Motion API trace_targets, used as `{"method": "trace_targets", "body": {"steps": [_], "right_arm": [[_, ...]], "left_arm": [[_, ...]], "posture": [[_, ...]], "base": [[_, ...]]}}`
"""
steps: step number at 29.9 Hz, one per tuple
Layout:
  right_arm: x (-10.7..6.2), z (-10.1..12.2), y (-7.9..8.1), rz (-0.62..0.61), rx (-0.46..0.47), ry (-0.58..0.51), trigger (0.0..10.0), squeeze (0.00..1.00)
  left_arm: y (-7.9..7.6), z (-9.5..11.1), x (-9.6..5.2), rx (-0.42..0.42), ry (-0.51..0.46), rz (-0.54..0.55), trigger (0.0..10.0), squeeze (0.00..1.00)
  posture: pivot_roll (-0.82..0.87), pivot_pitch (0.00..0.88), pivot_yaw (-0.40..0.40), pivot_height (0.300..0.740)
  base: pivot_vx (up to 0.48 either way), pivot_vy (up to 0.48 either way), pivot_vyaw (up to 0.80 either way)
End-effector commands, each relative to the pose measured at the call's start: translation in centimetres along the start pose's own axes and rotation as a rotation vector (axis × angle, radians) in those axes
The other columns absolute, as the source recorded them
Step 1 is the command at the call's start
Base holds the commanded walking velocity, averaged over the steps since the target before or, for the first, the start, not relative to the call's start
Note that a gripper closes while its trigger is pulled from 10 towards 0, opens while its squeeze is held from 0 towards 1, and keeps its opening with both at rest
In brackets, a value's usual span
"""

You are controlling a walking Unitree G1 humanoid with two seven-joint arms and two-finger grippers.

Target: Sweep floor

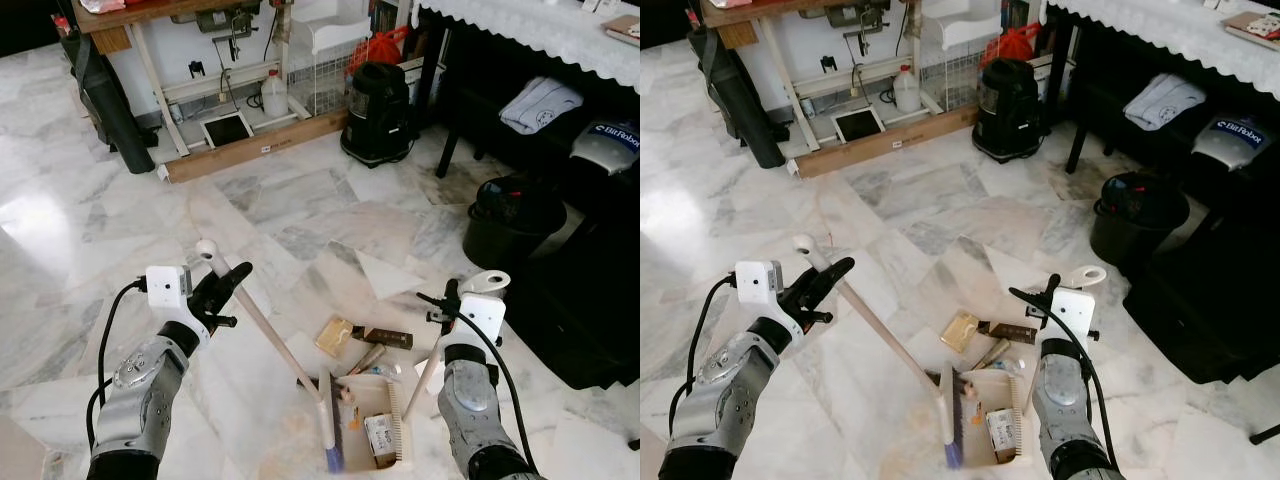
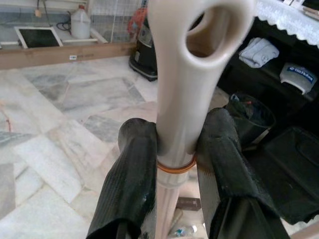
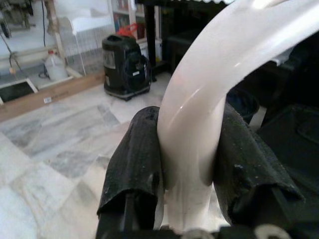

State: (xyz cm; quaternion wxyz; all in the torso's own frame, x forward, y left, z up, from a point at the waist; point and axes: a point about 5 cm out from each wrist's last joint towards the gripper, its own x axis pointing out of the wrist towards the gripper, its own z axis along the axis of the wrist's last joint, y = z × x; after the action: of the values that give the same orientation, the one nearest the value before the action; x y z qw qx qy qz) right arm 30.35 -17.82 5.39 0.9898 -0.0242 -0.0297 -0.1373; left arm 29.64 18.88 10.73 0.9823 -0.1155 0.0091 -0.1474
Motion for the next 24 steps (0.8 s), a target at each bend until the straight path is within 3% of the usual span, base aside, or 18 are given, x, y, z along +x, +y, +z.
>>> {"method": "trace_targets", "body": {"steps": [1, 8, 13, 24], "right_arm": [[1.0, 1.9, 0.2, -0.012, 0.047, -0.085, 10.0, 0.0], [1.3, 2.8, -0.2, -0.024, 0.073, -0.116, 10.0, 0.0], [1.4, 3.5, -0.6, -0.028, 0.085, -0.143, 10.0, 0.0], [1.2, 4.1, -0.7, -0.028, 0.096, -0.153, 10.0, 0.0]], "left_arm": [[0.1, 0.2, -0.1, 0.035, -0.014, -0.007, 10.0, 0.0], [0.5, 0.7, 0.1, 0.069, -0.057, 0.038, 10.0, 0.0], [2.1, 3.0, 0.3, 0.094, -0.201, 0.188, 10.0, 0.0], [1.5, 2.7, 0.4, 0.078, -0.214, 0.174, 10.0, 0.0]], "posture": [[0.11, 0.053, 0.043, 0.74], [0.11, 0.047, 0.042, 0.74], [0.1, 0.049, 0.04, 0.74], [0.1, 0.058, 0.037, 0.74]], "base": [[0.0, 0.0, 0.0], [0.0, 0.0, 0.0], [0.0, 0.0, 0.0], [0.0, 0.0, 0.0]]}}
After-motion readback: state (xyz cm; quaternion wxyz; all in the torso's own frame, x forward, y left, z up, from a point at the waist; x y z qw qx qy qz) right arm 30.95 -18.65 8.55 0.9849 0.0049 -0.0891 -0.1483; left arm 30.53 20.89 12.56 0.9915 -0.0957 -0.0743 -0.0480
